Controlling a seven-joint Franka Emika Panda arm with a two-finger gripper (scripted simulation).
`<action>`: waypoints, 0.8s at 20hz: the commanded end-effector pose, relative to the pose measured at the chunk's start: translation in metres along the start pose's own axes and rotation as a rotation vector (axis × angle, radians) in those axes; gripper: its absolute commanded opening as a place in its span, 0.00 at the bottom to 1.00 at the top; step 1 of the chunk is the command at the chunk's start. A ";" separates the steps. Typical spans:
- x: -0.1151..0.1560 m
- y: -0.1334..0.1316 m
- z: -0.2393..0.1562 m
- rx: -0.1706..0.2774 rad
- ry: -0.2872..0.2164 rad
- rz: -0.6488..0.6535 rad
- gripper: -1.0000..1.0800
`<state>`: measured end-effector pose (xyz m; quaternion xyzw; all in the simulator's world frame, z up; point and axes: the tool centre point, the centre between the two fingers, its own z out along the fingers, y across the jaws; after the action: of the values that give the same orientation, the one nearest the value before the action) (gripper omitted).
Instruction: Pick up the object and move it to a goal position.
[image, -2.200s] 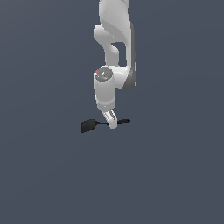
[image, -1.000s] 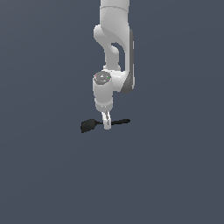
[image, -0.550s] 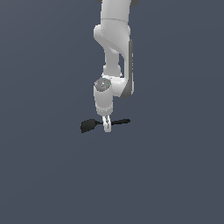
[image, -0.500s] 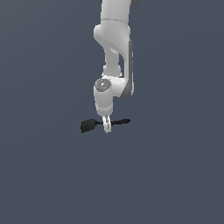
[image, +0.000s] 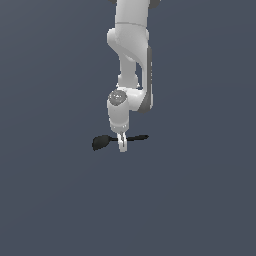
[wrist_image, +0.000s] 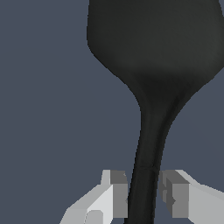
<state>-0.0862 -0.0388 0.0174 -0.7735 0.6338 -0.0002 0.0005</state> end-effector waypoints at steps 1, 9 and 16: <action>0.000 0.001 0.001 -0.001 0.000 0.000 0.00; -0.001 -0.002 -0.014 0.000 0.000 0.000 0.00; -0.004 -0.009 -0.056 0.000 -0.001 0.002 0.00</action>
<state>-0.0803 -0.0344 0.0617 -0.7730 0.6343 0.0010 -0.0003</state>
